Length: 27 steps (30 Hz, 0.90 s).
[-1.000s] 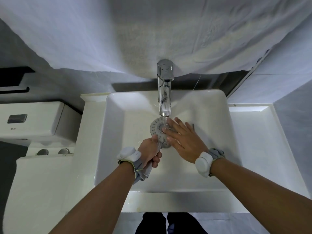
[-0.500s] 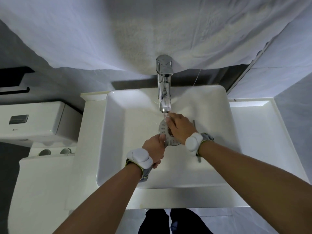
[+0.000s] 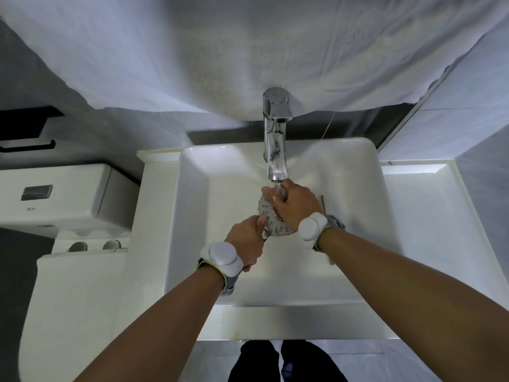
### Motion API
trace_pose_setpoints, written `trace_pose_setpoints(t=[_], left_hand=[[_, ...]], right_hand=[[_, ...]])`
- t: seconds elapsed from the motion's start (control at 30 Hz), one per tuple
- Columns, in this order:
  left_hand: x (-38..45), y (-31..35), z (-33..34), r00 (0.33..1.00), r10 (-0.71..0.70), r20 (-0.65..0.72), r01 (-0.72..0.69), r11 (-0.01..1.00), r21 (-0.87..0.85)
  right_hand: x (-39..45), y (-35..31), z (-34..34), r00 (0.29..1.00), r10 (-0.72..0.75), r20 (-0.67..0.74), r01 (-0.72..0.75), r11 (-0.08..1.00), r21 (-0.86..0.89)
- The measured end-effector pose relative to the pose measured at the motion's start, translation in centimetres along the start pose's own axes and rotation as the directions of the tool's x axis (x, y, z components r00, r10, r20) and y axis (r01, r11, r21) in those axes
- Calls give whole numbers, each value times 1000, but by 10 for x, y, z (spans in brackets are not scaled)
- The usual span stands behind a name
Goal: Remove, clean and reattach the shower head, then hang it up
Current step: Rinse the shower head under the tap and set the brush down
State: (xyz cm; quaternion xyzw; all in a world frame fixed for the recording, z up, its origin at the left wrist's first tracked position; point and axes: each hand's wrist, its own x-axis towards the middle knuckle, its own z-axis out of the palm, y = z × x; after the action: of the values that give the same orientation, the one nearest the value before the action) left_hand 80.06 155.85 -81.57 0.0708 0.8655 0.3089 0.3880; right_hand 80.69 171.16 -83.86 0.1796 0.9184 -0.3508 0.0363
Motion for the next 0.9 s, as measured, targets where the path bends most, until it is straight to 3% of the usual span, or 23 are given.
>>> trace_pose_setpoints(t=[0.07, 0.17, 0.3, 0.37, 0.43, 0.5, 0.6, 0.73, 0.83, 0.9], left_hand=[[-1, -4, -1, 1000, 5, 8, -5, 1000, 7], [0, -9, 3, 1000, -5, 12, 5, 1000, -9], [0, -16, 5, 998, -23, 60, 32, 988, -149], [-2, -22, 3, 995, -41, 95, 65, 961, -268], [-3, -26, 2, 992, -48, 115, 87, 926, -368], [-3, -28, 1, 991, -41, 131, 94, 896, -435], [1, -26, -2, 989, -46, 141, 112, 856, -505], [10, -14, -6, 988, -43, 146, 104, 891, -441], [17, -1, -12, 990, 46, 132, 5, 930, -368], [21, 3, -18, 991, 80, 107, -42, 947, -319]], right_hand=[[7, 4, -1, 995, 91, 44, -95, 990, 102], [6, 9, 1, 962, 256, 98, -274, 885, 376], [-10, 9, 16, 939, 345, -14, -260, 733, 628], [-11, 11, 18, 910, 389, 141, -331, 481, 812], [-11, 16, 18, 891, 293, 347, -398, 139, 907], [-11, 20, 17, 884, 165, 437, -439, -27, 898], [-16, 22, 20, 871, 93, 482, -481, -33, 876], [-10, 11, 22, 890, 272, 366, -400, 79, 913], [-6, 1, 22, 880, 373, 295, -307, -29, 951], [-10, -2, 24, 905, 305, 296, -260, -156, 953]])
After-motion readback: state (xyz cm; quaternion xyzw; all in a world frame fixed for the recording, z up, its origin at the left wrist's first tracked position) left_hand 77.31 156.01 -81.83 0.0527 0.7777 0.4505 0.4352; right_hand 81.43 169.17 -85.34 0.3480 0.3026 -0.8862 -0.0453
